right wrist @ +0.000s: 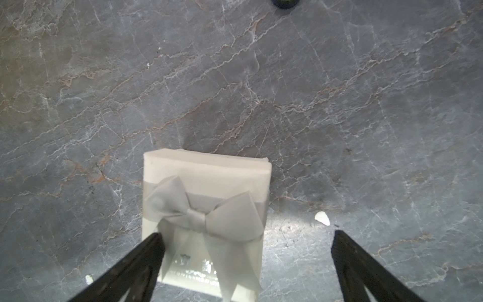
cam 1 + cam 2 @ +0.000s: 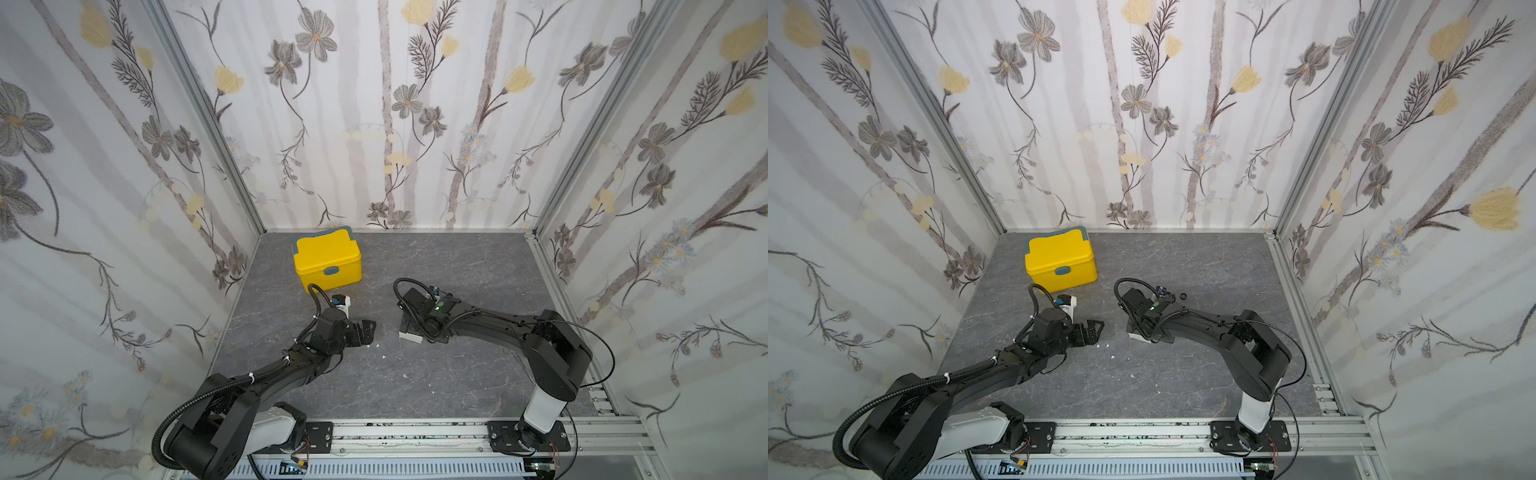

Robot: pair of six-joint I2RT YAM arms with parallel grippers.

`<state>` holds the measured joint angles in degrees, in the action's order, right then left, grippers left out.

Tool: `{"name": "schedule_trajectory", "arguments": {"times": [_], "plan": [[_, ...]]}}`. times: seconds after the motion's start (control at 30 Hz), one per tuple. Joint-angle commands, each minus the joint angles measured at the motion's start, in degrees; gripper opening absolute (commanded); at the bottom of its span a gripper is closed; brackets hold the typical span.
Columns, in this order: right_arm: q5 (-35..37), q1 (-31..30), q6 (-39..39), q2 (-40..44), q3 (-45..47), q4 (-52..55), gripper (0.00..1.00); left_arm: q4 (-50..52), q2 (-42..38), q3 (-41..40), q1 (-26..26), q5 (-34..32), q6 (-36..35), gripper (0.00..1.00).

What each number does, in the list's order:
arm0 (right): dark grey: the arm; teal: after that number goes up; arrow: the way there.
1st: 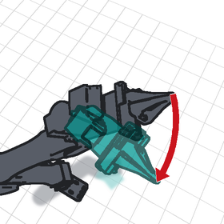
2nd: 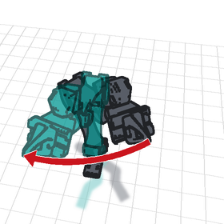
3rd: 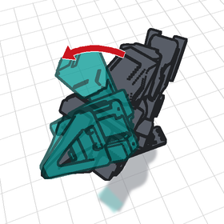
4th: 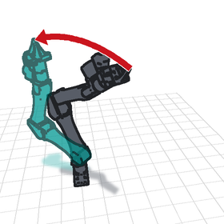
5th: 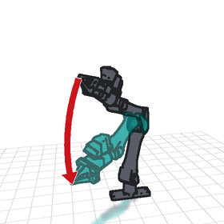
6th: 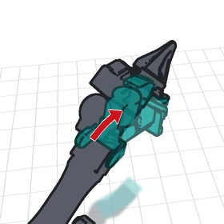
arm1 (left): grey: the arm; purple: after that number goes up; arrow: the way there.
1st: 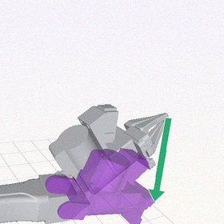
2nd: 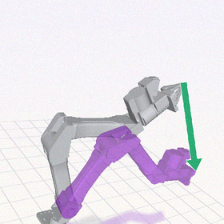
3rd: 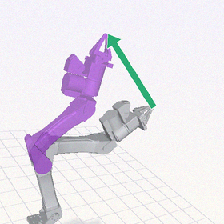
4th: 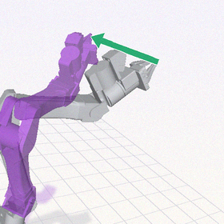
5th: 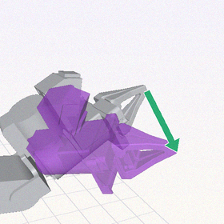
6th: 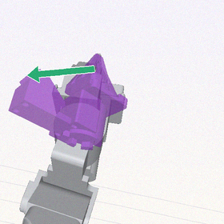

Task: Take the rings out of the lift-off lid box
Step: Close the lid on the jewelry box.

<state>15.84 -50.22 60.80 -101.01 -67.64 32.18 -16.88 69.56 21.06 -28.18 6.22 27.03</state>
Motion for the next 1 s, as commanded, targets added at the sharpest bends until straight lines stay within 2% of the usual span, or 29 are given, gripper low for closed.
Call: {"name": "schedule_trajectory", "arguments": {"times": [0.0,0.23,0.27,0.43,0.53,0.97], "plan": [[1.6,0.5,-0.5,1.6,-0.7,0.1,1.0,-1.0,-0.4,-0.3,0.1,0.2,0.4,1.0],[2.5,0.8,-2.1,3.0,-1.9,0.1,0.99,-1.4,0.2,0.1,0.1,0.5,0.5,1.0],[2.5,0.8,-2.2,3.0,-2.1,0.2,0.95,-1.4,0.3,0.1,0.0,0.6,0.5,1.0],[2.4,0.1,-2.7,1.7,-3.4,0.3,0.52,-1.8,0.8,0.2,0.0,1.0,0.5,1.0],[2.2,0.0,-2.9,0.6,-4.0,0.4,0.36,-1.9,0.8,0.1,0.1,1.0,0.6,1.0],[0.7,0.6,-3.8,-2.9,-4.5,-0.8,0.34,-2.2,0.9,-0.2,0.1,1.1,0.5,1.0]]}}
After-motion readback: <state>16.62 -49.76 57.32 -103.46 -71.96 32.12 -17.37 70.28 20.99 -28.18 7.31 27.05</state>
